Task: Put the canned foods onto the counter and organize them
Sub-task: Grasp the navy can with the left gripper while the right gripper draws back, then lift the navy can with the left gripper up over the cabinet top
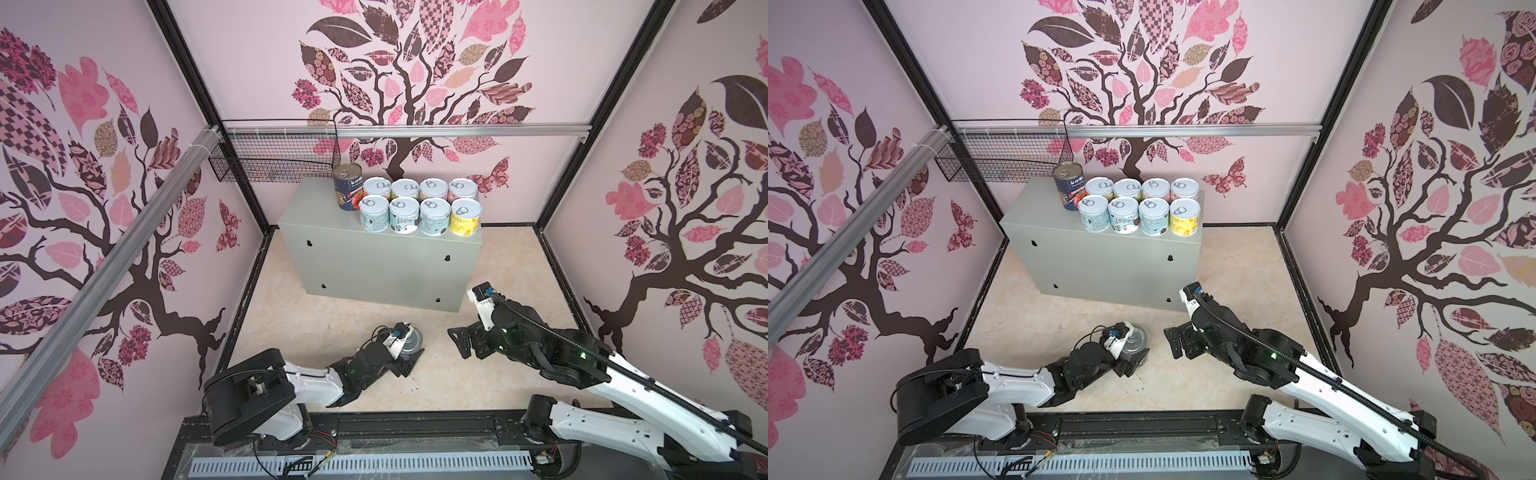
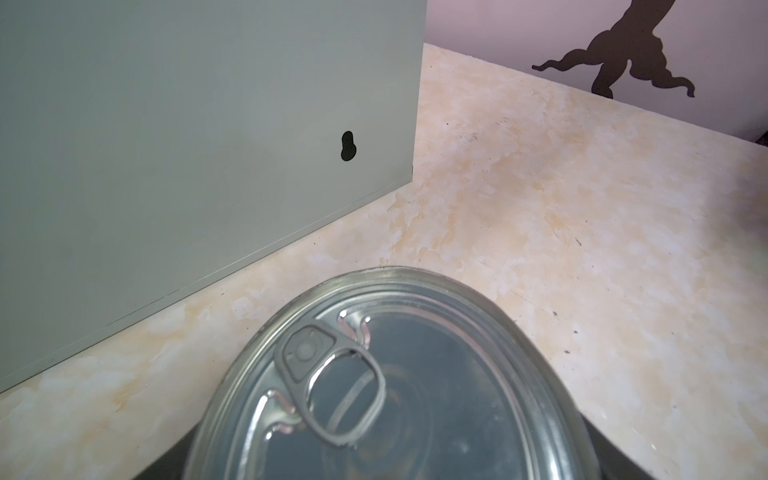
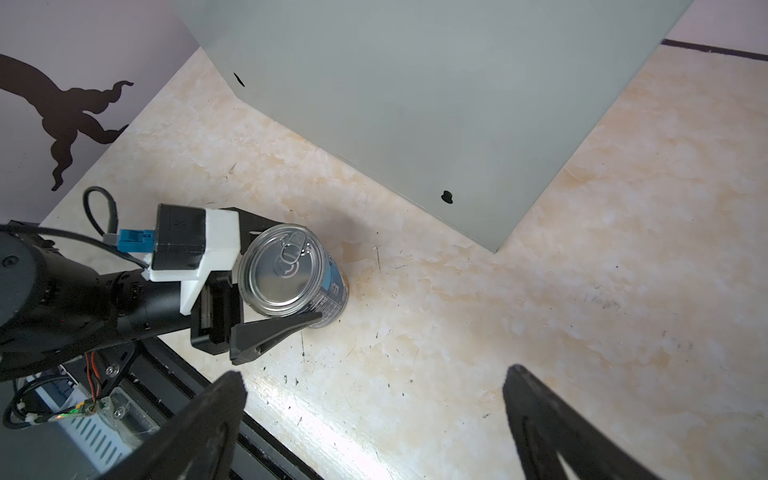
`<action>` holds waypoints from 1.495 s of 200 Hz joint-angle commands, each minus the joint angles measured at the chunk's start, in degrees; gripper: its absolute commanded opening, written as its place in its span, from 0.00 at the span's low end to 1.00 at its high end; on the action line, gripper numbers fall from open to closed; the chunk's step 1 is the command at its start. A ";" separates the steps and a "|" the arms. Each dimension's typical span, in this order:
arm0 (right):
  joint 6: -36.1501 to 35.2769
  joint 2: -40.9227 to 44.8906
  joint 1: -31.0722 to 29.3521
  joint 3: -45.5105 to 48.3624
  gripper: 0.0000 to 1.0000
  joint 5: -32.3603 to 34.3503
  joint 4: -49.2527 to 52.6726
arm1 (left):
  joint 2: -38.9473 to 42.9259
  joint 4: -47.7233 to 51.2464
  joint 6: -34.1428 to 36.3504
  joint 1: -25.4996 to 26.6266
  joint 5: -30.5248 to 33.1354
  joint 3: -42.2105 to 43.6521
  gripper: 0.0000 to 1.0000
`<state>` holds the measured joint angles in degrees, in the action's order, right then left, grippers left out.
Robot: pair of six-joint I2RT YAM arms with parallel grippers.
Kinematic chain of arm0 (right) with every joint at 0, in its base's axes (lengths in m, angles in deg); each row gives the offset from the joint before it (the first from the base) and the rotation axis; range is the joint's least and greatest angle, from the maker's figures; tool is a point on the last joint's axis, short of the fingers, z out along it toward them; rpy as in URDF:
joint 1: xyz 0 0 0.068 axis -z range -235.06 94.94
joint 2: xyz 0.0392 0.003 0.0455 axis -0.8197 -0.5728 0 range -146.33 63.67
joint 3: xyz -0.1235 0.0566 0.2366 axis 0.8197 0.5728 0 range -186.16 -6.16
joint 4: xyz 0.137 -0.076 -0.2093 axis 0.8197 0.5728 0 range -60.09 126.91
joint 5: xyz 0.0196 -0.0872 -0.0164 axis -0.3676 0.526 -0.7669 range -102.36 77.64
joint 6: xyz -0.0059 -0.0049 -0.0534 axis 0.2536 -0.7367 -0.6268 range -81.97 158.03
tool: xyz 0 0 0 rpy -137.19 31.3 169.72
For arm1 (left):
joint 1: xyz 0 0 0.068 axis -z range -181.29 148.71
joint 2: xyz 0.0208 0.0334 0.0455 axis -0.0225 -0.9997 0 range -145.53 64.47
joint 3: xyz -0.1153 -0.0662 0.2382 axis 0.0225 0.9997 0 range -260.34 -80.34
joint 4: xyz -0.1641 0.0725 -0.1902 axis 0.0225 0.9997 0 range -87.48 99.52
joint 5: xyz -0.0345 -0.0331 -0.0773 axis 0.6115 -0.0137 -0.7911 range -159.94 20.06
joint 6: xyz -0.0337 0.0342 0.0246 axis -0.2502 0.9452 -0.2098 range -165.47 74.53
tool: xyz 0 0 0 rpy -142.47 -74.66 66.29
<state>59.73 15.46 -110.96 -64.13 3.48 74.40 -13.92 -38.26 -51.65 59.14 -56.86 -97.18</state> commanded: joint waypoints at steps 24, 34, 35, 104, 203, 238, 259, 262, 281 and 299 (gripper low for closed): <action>0.38 1.00 0.26 -5.76 1.00 3.39 3.58 | 18.36 13.43 -2.29 0.13 0.51 -7.24 0.51; 0.45 1.22 0.26 -6.59 1.00 3.75 4.11 | 22.69 18.38 -2.80 0.13 1.22 -8.76 0.51; 0.50 1.20 0.26 -6.70 1.00 3.80 4.16 | 23.03 18.86 -2.89 0.13 1.28 -8.92 0.51; 1.42 2.59 0.24 -12.37 1.00 6.20 7.69 | 42.38 61.65 -2.55 0.13 10.25 -31.32 0.52; 2.15 1.25 0.26 -13.84 1.00 6.74 6.56 | 30.94 79.38 18.22 -0.46 26.20 -70.88 0.54; 1.38 -0.19 0.26 -13.70 1.00 6.40 5.02 | 20.89 80.35 22.17 -9.44 20.60 -83.65 0.54; 0.76 -0.70 0.22 -13.66 1.00 6.49 4.37 | 15.06 82.59 18.87 -20.37 9.99 -90.69 0.54; 0.72 -0.68 0.26 -13.66 1.00 6.53 4.34 | 14.30 82.74 18.36 -21.82 8.45 -91.53 0.54; 0.14 -1.00 0.26 -13.40 1.00 6.75 4.07 | 9.58 83.25 16.27 -27.97 2.16 -97.14 0.53; -0.37 -1.05 0.26 -13.12 1.00 7.19 3.94 | 5.50 83.27 14.65 -32.09 -1.74 -100.21 0.53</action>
<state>60.67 14.46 -110.80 -76.03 9.46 79.19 -6.14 51.51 -34.58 31.16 -49.25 -190.42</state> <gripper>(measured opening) 0.999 0.859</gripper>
